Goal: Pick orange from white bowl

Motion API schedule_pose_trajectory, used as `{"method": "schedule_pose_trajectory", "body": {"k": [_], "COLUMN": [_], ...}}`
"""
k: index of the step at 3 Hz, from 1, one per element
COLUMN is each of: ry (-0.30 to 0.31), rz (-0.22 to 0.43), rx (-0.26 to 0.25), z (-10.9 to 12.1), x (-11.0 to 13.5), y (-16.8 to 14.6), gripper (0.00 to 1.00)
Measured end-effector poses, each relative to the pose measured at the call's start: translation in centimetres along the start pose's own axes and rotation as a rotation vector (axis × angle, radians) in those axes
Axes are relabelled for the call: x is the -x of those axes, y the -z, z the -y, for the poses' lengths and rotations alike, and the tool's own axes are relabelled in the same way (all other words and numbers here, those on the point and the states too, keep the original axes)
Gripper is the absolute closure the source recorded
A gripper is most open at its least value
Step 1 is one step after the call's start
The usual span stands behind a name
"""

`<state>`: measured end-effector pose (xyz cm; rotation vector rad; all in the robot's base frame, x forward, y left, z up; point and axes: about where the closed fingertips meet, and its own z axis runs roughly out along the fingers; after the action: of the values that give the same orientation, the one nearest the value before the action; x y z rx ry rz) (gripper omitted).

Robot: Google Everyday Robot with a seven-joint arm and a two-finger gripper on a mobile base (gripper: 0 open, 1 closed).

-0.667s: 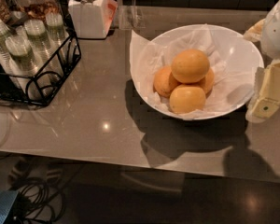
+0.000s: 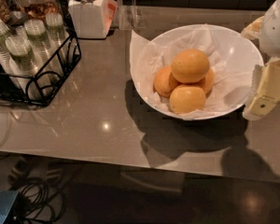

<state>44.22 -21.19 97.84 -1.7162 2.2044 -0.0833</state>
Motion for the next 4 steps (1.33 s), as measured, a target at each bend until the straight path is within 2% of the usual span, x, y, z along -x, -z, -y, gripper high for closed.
{"method": "schedule_pose_trajectory", "body": {"k": [1, 2, 3, 4], "ry": [-0.018, -0.013, -0.015, -0.03], "rz": [0.147, 0.324, 0.354, 0.389], "rx": [0.004, 0.069, 0.076, 0.081], "z": [2.5, 4.9, 5.2, 4.9], "x": [1.9, 6.0, 6.6, 6.2], "y": [-1.0, -2.4, -2.3, -3.0], "gripper": [0.0, 0.0, 0.0, 0.0]}}
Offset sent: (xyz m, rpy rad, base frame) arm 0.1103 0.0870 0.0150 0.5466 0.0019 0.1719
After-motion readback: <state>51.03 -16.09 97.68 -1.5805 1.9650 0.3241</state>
